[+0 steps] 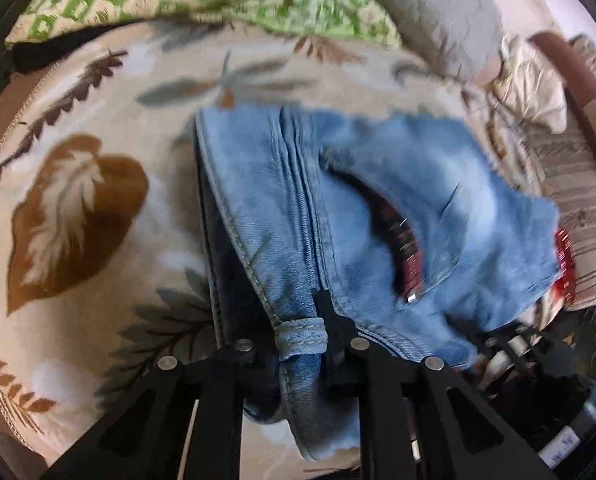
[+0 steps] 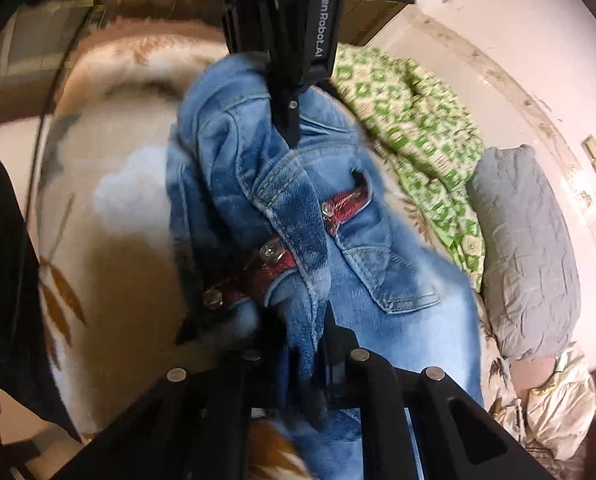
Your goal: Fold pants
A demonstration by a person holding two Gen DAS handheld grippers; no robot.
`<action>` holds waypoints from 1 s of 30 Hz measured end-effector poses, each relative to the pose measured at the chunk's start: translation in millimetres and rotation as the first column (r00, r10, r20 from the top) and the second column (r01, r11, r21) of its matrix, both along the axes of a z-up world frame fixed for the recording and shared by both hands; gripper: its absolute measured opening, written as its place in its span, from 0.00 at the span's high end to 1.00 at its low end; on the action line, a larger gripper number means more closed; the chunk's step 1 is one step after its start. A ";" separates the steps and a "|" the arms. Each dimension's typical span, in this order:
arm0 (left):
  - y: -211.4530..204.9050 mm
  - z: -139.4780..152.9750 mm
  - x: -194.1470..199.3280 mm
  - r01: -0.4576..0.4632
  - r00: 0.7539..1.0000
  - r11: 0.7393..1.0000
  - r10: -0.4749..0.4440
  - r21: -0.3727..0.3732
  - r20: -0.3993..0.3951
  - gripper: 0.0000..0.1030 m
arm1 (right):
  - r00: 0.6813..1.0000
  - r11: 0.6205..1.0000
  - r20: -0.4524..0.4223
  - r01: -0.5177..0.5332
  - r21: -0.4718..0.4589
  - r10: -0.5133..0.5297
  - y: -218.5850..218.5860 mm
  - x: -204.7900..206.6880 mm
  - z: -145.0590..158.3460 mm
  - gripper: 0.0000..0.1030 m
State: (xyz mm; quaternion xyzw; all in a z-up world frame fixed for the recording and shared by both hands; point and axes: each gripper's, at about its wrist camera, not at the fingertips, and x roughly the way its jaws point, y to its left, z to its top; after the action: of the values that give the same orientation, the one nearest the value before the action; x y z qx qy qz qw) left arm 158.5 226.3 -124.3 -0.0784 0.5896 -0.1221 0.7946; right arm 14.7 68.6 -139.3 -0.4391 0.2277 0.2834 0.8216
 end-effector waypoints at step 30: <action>21.7 -22.8 -79.7 -0.387 0.894 0.785 0.448 -0.484 0.013 0.00 | 0.817 0.843 -0.571 0.247 0.479 0.085 -55.0 171.2 132.8 0.11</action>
State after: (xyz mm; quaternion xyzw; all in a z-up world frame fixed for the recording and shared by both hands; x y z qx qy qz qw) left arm 78.8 248.0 -147.1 -0.3886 0.4583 -0.0865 0.7946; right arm 185.9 13.5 -6.5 -0.0779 0.3946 0.4167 0.8152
